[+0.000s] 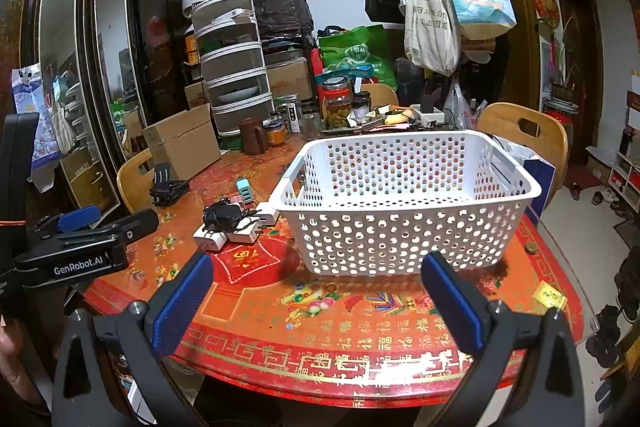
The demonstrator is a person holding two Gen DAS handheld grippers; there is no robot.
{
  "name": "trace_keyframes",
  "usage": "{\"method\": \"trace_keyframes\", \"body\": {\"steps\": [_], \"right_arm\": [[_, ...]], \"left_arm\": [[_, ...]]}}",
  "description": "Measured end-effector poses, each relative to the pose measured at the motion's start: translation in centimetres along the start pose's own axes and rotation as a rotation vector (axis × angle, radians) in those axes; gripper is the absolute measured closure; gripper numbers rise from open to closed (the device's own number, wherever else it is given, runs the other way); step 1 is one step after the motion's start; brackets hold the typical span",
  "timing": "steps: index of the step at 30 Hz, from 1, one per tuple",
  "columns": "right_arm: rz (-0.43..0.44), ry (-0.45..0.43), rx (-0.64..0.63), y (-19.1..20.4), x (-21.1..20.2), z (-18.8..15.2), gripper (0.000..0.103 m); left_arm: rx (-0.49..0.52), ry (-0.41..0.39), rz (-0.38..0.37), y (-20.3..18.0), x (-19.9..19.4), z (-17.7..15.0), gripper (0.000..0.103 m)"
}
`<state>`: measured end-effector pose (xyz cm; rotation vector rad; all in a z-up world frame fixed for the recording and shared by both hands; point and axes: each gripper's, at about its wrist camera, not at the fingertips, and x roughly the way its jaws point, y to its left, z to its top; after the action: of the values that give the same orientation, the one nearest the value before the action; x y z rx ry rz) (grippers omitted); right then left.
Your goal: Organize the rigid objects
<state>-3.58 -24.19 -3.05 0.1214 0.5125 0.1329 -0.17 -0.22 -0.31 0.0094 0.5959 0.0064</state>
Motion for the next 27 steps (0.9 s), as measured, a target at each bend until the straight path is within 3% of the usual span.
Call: {"method": "trace_keyframes", "body": {"steps": [27], "right_arm": [[0.004,0.005,-0.006,0.38,0.24,-0.56,0.000]], "left_arm": [[0.006,0.011,-0.003,-0.20,0.29,-0.18,0.000]]}}
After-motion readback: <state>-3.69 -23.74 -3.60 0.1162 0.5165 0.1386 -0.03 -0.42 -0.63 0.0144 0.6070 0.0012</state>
